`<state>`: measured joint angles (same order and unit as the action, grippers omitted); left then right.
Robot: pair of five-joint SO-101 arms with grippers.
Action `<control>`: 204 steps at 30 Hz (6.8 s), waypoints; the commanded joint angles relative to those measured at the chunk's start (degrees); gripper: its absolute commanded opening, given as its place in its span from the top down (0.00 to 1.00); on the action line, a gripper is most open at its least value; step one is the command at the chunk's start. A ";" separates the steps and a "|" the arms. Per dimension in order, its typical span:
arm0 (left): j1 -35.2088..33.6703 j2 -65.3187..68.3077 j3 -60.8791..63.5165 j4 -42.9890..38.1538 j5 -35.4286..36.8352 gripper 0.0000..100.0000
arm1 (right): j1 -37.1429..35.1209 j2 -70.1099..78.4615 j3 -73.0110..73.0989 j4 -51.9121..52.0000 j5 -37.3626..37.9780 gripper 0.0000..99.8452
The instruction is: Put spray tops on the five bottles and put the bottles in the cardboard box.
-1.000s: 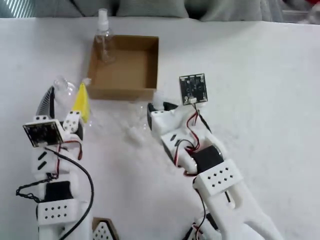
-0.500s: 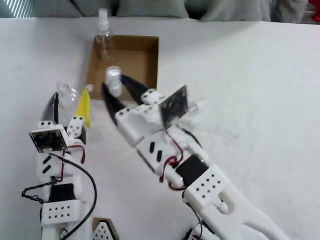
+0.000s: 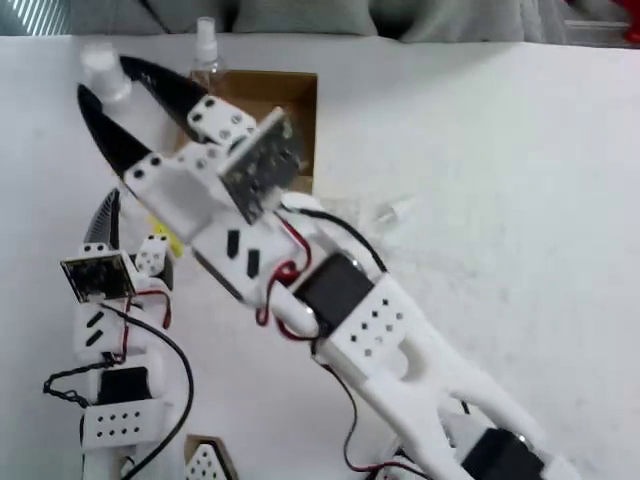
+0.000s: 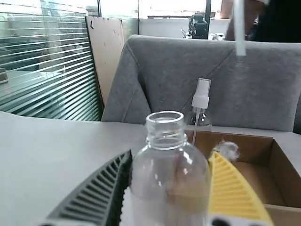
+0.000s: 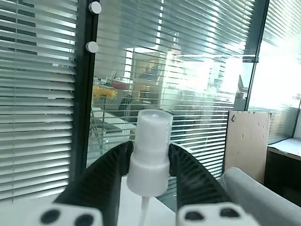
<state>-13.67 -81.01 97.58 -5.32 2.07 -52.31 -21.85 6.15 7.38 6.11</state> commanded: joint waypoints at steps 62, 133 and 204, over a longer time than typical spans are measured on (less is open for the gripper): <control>0.66 -0.57 -0.26 0.26 0.18 0.88 | 0.84 23.96 -27.52 19.74 -7.47 0.98; 0.48 -0.57 -0.26 1.32 0.18 0.88 | -4.88 11.21 8.53 6.37 -11.87 0.98; -0.13 -0.75 -3.43 1.49 0.18 0.88 | 28.88 -31.60 12.04 78.46 -5.89 0.77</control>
<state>-13.67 -81.01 97.58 -4.18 2.07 -28.31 -50.15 16.70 82.20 -0.22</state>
